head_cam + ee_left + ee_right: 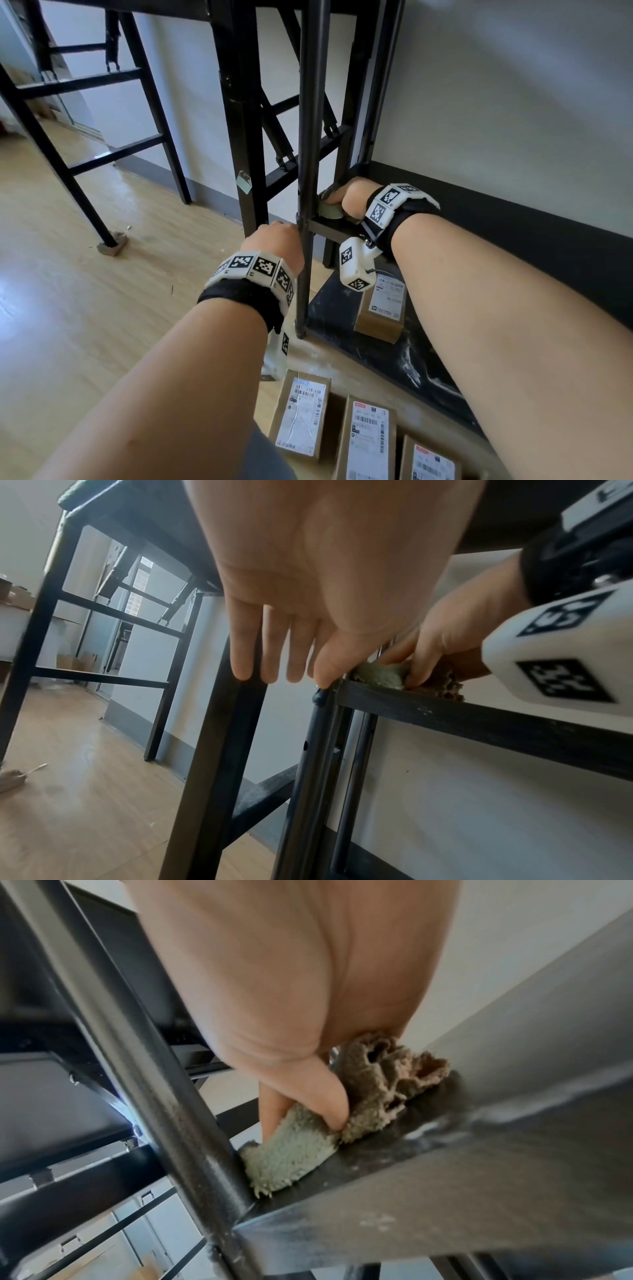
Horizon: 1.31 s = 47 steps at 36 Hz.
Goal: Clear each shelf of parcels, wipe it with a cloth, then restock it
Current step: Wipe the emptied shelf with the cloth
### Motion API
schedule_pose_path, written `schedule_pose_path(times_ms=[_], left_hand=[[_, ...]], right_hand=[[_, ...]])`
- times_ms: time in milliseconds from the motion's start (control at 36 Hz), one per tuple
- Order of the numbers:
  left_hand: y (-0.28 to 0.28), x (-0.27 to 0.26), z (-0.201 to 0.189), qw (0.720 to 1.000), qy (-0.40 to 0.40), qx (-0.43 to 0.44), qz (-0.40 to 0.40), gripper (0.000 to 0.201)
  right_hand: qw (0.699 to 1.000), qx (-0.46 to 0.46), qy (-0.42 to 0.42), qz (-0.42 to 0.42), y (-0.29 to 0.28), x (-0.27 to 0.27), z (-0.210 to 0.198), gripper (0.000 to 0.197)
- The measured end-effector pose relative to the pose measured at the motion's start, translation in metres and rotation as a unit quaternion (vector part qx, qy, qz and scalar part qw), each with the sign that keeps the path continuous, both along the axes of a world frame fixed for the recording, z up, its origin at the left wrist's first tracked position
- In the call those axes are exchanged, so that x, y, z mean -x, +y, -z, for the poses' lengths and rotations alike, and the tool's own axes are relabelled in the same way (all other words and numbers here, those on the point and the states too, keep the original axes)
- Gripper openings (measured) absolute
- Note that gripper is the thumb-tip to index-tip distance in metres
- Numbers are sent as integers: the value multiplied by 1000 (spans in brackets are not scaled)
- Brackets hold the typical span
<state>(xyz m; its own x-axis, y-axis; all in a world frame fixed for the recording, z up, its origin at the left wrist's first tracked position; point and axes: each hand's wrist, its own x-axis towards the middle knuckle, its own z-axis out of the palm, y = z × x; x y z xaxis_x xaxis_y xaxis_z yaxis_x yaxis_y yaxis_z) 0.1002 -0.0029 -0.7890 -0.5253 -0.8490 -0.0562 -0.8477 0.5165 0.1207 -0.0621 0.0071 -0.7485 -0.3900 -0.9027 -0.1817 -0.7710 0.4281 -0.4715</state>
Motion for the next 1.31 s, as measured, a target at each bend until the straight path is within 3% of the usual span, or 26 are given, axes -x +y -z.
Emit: schedule_pose_path(times_ms=[250,500,611,667,722,861,944,1055,1194,1305], left_hand=[[18,8,-11,1000,14,15,9,42],[32,10,-15,999,-10,41,17,38],[34,8,-14,998,-9,50,26,37],[33,7,-13,998,-6,54,25,37],[32,6,-12,998,-7,53,27,39],[27,5,-8,998,0,62,26,39],[25,3,-4,998,-5,63,26,39],[21,1,-1,998,-9,62,31,38],[17,-3,3,997,-6,65,29,34],[14,-5,8,998,-11,61,27,34]], right_hand=[[999,-39,-20,11,30,-6,-2,31],[993,-92,57,37,67,6,-8,33],[991,-13,30,130,82,25,-10,39],[980,-3,70,188,87,36,0,59],[971,-21,122,206,93,40,8,64],[973,-38,169,153,93,33,6,47],[975,-35,172,134,87,25,8,46],[984,-32,145,96,76,7,10,50],[994,-24,100,31,77,-11,5,31],[996,-8,84,32,66,-19,1,36]])
